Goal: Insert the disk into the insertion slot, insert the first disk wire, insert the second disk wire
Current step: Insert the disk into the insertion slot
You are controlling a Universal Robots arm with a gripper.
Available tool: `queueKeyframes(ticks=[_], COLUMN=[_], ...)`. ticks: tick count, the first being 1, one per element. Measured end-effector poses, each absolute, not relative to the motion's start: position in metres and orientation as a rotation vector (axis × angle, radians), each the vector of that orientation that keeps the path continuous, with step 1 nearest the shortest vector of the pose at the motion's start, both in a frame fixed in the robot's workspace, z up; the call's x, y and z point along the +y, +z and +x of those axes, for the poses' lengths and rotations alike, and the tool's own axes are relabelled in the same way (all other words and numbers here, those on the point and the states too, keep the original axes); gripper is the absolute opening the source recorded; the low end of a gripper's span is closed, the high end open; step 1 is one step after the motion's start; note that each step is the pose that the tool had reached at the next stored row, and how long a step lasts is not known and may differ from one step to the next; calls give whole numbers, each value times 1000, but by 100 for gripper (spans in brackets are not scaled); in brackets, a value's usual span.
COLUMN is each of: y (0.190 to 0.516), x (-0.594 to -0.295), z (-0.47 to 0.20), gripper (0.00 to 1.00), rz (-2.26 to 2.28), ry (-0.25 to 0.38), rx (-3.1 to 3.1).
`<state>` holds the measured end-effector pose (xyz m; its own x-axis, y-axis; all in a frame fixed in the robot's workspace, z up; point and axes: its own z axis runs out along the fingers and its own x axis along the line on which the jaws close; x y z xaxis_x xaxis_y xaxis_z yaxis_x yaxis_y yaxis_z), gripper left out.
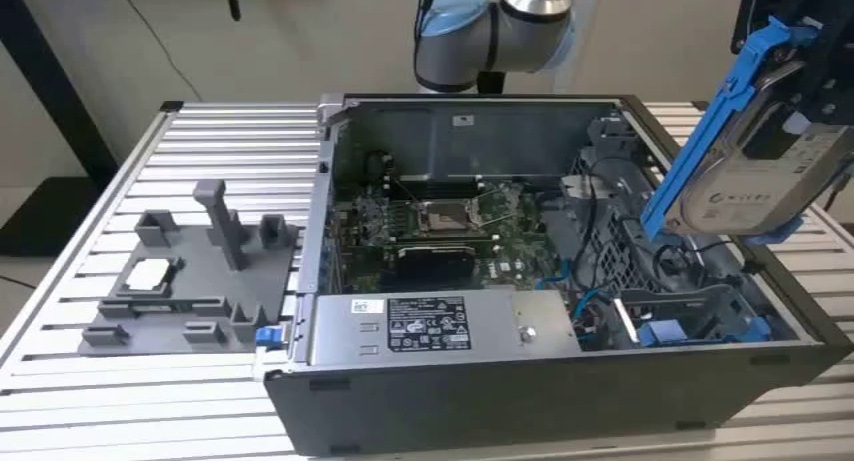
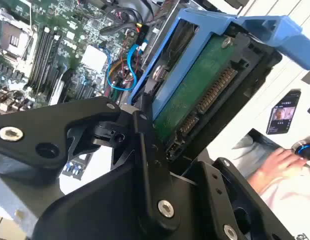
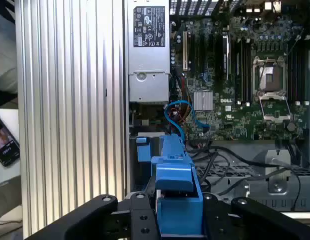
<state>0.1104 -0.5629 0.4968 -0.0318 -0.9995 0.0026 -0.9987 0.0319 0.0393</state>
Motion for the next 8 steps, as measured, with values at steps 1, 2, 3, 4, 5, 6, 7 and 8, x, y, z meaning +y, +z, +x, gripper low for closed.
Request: queueKeyframes(ticks=[1,2,3,4,5,6,7,8], y=[497,497,497,497,497,497,497,497], x=[-563,-563,-563,-563,-563,-563,-563,-563], z=[110,110,110,110,110,110,110,110], gripper=[33,33,33,33,33,33,33,33], rz=[2165,2164,2163,2163,2163,2162,2162,2161], ry=[-41,-41,-41,-41,-41,-41,-41,-41], rx=[-2236,-2236,-2237,-2237,-2238,-2238,-2239,-2240])
